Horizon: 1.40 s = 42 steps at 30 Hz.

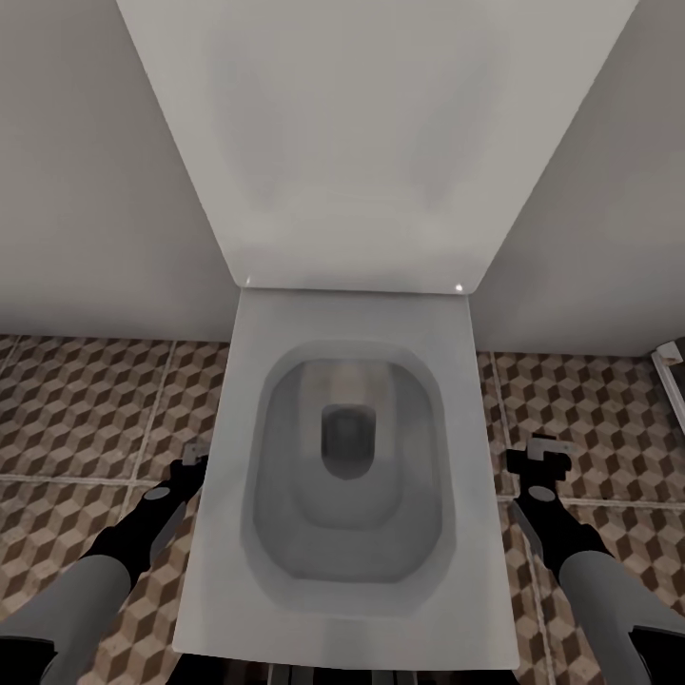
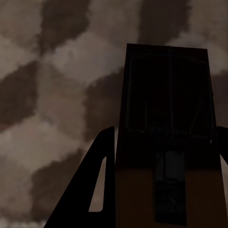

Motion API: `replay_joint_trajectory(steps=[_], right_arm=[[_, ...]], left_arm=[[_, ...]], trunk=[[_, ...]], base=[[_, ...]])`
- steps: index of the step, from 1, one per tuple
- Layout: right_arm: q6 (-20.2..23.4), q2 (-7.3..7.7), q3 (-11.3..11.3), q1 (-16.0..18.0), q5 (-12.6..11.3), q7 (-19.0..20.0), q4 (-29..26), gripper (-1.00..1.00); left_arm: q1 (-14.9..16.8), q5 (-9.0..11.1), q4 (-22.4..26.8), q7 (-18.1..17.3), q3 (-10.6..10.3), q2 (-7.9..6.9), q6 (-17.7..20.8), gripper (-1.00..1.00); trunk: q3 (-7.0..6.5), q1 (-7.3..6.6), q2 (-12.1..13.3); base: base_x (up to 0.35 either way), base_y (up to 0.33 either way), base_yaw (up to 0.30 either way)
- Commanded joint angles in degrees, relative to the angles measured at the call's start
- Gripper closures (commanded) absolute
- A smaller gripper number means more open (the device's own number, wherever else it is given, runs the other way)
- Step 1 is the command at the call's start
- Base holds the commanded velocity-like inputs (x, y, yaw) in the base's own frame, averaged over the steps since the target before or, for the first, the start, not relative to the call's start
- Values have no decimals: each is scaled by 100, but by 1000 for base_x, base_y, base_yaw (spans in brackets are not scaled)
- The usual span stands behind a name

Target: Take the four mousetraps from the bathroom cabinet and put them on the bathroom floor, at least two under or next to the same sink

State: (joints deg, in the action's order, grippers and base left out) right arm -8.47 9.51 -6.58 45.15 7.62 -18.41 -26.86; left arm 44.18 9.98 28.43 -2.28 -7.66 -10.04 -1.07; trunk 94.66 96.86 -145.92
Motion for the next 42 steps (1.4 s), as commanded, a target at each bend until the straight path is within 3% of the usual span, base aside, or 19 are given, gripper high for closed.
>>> replay_joint_trajectory(steps=[1,26,42], right_arm=[[14,-4,-28,3,55,-3,0,100],[351,16,-41,3,-47,352,-21,100],[357,16,-39,3,-50,365,-21,100]], left_arm=[[3,56,-5,0,-38,-7,-11,100],[3,27,-401,9,-42,-156,-15,100],[3,14,-409,9,-34,-155,-16,100]], trunk=[[3,-1,-1],[3,-1,-1],[3,-1,-1]], base=[[0,0,0],[0,0,0],[0,0,0]])
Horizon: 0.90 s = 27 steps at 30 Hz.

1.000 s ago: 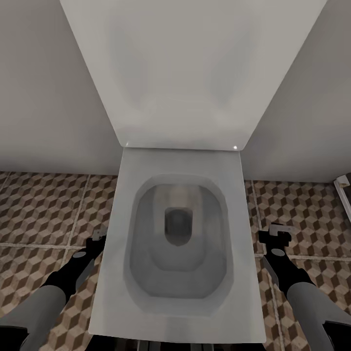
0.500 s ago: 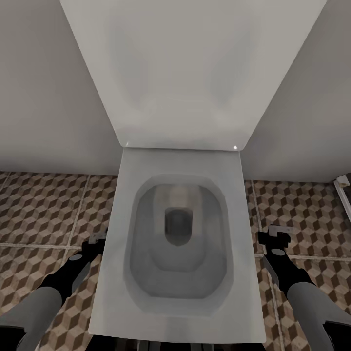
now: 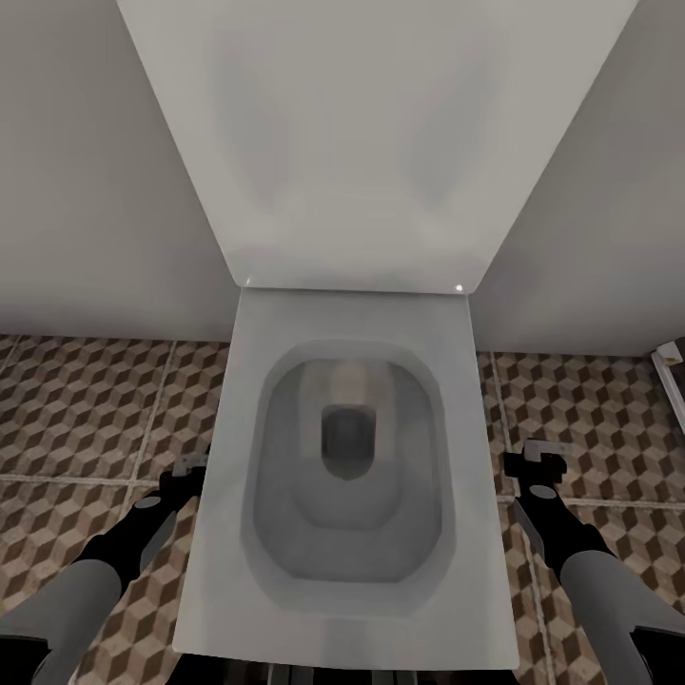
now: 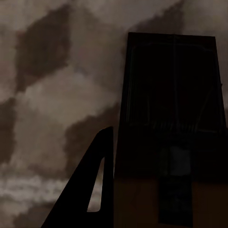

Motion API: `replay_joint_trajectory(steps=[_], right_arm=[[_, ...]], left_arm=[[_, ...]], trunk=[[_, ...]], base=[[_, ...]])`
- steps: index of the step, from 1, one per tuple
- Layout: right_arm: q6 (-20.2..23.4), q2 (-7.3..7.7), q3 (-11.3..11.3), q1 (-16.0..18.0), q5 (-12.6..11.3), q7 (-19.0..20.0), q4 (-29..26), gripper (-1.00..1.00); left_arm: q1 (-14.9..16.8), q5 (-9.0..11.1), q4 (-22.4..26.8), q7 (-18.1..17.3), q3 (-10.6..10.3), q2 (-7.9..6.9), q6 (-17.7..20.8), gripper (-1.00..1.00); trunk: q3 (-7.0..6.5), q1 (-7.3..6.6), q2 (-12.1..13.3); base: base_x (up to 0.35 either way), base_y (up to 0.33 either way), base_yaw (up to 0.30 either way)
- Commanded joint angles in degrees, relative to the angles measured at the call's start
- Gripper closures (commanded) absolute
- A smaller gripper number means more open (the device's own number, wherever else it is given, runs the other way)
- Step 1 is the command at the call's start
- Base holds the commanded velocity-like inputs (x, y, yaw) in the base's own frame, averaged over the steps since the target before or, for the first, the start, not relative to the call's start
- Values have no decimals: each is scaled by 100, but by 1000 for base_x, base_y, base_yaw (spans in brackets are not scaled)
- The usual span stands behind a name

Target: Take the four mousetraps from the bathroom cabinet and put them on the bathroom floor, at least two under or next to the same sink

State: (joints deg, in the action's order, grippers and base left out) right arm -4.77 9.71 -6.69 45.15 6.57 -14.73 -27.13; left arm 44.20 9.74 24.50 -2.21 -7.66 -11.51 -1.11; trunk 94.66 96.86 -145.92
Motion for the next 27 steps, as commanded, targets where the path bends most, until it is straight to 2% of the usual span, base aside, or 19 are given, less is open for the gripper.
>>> replay_joint_trajectory(steps=[1,15,16,27], right_arm=[[-13,-4,-27,3,55,-3,6,100],[-15,-4,-28,3,46,-3,9,100],[-15,-4,-28,3,46,-3,10,100],[-10,-4,-28,3,46,-1,14,100]], left_arm=[[1,38,-15,1,-34,-6,-12,100],[1,25,-7,1,-34,13,-21,100],[1,24,-7,1,-34,14,-23,-100],[1,18,1,1,-34,25,-46,-100]], trunk=[[3,0,-1],[3,0,-1],[3,0,-1],[3,0,-1]], base=[[0,0,0],[0,0,0],[0,0,0],[0,0,0]])
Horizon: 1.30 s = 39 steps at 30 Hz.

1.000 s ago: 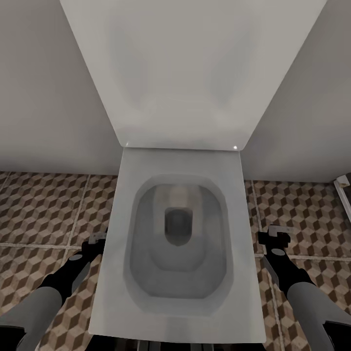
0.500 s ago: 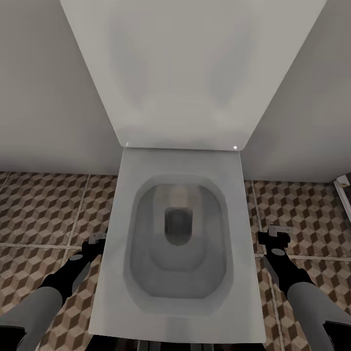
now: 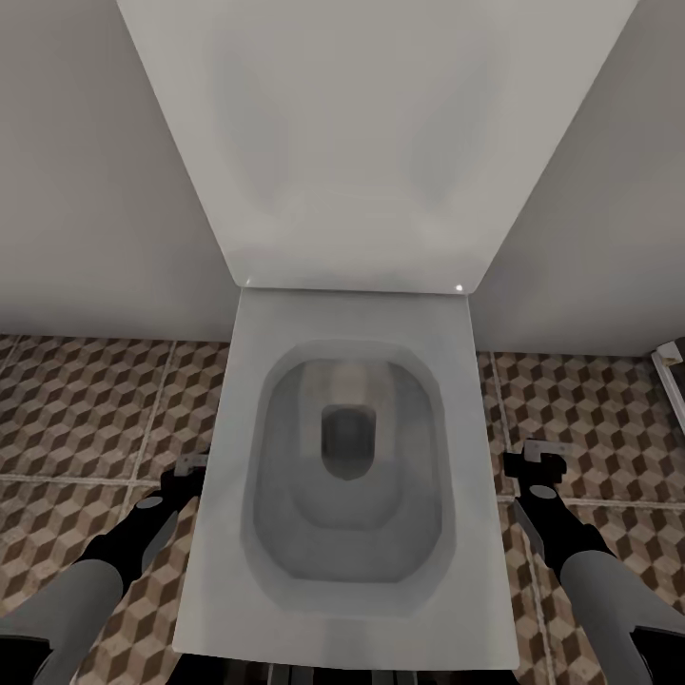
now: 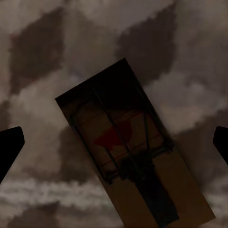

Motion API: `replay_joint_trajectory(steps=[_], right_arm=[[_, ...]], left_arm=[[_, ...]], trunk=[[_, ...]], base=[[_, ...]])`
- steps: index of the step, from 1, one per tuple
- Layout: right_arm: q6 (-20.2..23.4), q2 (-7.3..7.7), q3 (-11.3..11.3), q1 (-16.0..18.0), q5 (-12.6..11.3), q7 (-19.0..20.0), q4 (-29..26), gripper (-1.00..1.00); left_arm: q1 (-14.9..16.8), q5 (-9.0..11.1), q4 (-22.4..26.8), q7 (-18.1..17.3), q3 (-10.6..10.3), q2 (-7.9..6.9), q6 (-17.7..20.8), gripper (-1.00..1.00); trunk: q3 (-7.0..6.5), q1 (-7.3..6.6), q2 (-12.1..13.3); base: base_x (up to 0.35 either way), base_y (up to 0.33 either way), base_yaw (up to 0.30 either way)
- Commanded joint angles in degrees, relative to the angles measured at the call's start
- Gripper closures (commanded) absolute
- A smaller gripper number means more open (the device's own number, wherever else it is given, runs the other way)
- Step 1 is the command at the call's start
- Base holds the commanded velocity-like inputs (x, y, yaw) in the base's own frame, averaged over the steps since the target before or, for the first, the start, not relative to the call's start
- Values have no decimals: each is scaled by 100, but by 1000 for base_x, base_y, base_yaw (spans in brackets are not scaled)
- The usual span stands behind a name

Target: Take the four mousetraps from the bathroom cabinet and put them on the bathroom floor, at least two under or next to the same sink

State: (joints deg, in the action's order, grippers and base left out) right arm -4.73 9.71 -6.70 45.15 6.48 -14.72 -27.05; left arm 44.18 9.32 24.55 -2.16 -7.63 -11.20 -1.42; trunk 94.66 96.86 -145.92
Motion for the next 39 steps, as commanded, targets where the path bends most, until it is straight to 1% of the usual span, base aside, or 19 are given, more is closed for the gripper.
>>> replay_joint_trajectory(steps=[1,39], right_arm=[[-15,-4,-27,3,55,-3,6,100],[-8,-7,-24,3,71,-5,-2,100]], left_arm=[[3,58,-2,-3,-37,-6,-13,-100],[3,52,58,-3,-37,-13,27,-100]], trunk=[[3,-1,-1],[3,-1,-1]], base=[[0,0,0],[0,0,0]])
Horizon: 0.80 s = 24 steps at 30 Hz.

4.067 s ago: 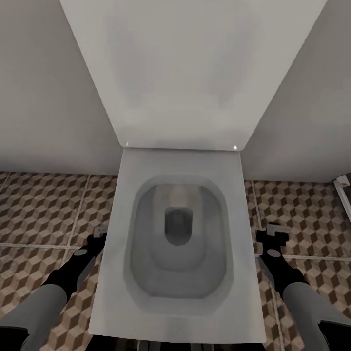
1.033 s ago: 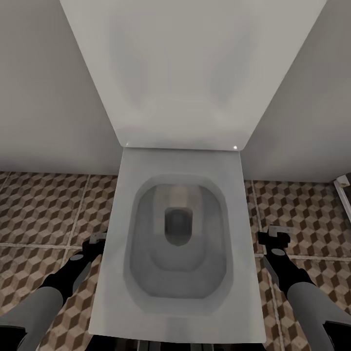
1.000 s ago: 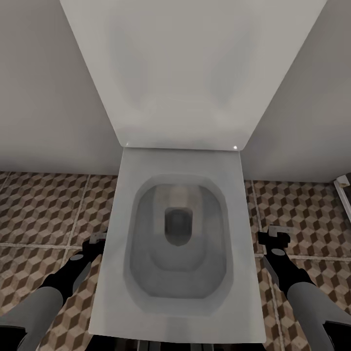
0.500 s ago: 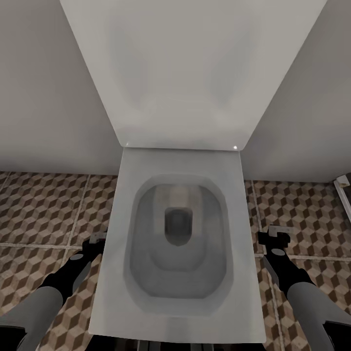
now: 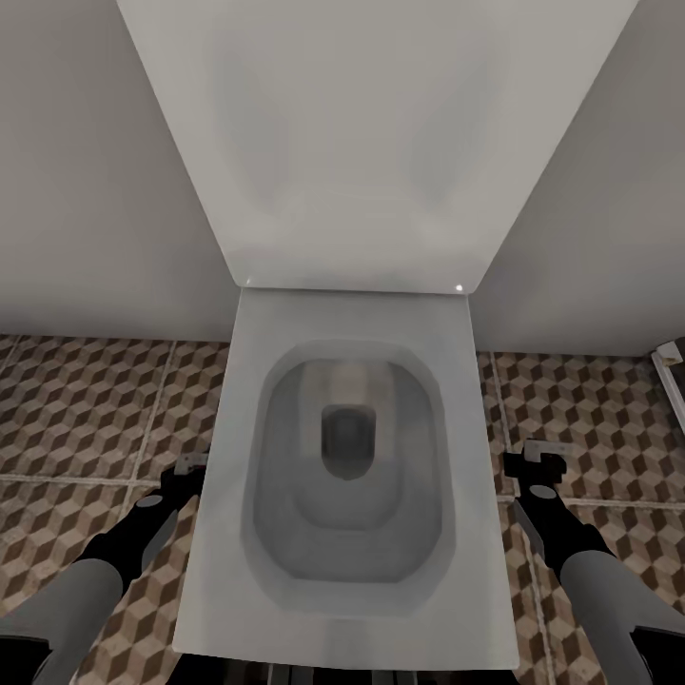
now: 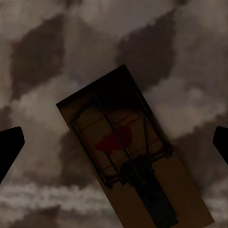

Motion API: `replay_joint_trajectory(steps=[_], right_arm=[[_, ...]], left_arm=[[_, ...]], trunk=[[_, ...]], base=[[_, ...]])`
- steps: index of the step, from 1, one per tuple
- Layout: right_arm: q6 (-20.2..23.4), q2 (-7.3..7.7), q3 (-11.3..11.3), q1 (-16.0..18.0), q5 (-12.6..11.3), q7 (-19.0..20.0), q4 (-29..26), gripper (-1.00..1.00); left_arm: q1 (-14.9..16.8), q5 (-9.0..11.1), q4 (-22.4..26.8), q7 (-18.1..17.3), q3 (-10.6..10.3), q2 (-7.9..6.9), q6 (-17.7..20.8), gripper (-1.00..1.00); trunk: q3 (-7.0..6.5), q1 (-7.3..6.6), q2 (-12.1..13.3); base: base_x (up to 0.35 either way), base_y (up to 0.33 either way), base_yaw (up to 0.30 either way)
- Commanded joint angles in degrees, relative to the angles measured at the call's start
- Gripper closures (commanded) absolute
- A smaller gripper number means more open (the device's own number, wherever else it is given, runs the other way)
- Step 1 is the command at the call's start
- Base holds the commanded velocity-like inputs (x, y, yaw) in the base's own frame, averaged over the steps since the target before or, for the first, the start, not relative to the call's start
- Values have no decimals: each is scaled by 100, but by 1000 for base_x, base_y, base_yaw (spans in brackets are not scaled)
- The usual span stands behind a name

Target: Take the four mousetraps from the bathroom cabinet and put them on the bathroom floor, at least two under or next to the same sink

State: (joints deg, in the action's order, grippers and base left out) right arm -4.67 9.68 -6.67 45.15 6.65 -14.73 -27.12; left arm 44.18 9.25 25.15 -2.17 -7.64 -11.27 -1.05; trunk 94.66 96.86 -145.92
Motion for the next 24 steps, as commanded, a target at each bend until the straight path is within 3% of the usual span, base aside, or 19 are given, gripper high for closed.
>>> replay_joint_trajectory(steps=[1,24], right_arm=[[-8,-4,-27,3,55,-3,6,100],[229,-9,-42,3,33,3,-12,100]], left_arm=[[3,60,-3,-3,-36,-6,-11,-100],[3,60,146,-3,-42,-117,144,-100]], trunk=[[3,-1,-1],[3,-1,-1]], base=[[0,0,0],[0,0,0]])
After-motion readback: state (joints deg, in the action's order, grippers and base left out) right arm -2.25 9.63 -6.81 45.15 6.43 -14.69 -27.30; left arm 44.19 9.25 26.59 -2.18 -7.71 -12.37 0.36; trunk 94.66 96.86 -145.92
